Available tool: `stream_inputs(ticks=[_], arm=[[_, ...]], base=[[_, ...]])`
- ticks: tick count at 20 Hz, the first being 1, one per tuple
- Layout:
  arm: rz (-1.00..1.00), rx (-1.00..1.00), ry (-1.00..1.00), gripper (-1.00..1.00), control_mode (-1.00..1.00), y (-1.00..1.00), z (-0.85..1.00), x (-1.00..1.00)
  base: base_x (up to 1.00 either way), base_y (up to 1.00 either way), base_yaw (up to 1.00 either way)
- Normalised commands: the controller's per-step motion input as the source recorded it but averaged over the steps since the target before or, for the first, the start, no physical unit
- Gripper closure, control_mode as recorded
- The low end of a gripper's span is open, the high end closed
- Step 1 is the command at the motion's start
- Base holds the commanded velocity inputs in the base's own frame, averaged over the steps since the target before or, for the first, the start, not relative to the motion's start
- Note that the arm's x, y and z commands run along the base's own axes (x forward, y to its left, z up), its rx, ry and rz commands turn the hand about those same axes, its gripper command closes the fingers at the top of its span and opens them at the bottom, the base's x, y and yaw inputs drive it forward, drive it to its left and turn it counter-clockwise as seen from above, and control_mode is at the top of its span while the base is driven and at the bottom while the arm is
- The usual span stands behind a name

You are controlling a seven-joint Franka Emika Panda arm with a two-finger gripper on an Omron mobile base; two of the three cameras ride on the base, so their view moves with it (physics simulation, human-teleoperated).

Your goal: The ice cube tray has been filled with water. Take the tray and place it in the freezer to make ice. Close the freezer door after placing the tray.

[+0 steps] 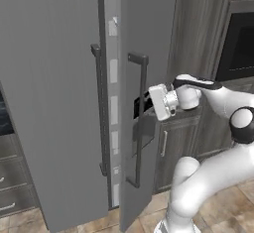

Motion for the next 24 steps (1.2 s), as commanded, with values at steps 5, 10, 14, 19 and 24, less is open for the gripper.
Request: stream_inputs(ticks=[5,10,14,19,24], arm=[[-0.35,-0.06,-0.06,-1.0,-1.0,0.96,-0.04,0.39],[-0.49,-0.1,-0.03,-1.0,-1.0,0.93,-0.05,0.56],[-0.57,-0.1,0.0,-1.0,-1.0,0.76,-0.01,0.62],[-0.36,0.0,0.03,-1.0,-1.0,0.12,0.33,0.11],[-0.21,0.0,0.0,-1.0,-1.0,0.0,0.34,0.0]], base=[[0.0,0.0,0.0],[0.0,0.0,0.0],[0.0,0.0,0.0],[0.0,0.0,0.0],[0.0,0.0,0.0]])
